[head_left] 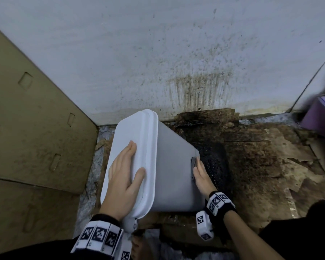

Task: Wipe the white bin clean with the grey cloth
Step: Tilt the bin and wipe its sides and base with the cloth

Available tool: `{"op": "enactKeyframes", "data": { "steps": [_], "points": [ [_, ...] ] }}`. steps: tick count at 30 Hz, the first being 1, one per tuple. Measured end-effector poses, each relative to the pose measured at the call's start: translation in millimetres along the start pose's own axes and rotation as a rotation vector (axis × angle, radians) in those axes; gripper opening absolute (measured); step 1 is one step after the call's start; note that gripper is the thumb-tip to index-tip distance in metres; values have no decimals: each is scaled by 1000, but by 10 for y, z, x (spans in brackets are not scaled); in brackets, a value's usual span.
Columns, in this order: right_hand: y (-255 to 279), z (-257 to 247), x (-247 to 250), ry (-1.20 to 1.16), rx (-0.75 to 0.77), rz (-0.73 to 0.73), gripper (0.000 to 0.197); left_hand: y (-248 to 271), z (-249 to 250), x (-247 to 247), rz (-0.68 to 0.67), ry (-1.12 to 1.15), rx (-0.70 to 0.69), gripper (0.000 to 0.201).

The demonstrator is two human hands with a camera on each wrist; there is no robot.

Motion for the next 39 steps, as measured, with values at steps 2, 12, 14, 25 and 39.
{"op": "enactKeyframes", "data": {
  "steps": [2,12,14,25,39],
  "points": [
    [40,-95,-15,-35,16,63,54,-14,7,-19,6,-26,-4,66],
    [977,-1292,-487,20,358,169,50,-28,-7,-35,13,-19,5,68],
    [1205,-1469,-559,-24,473,181,52,-25,14,-50,21,-32,-3,70],
    [767,5,-276,-11,228,307,48,-16,134,-88,14,-25,8,69],
    [1130,-622,-412,-311,95,372,59,-31,248,-158,17,-45,-6,69]
  ]
}}
Point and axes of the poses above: each hand's wrist, its own y-axis away from the middle knuckle, its own x-axis out of the back of the hand, z = x × y, the point moved 8 cm from there along -y, towards the middle knuckle, and after that the axes turned 2 degrees about x, right-handed, at the moved point
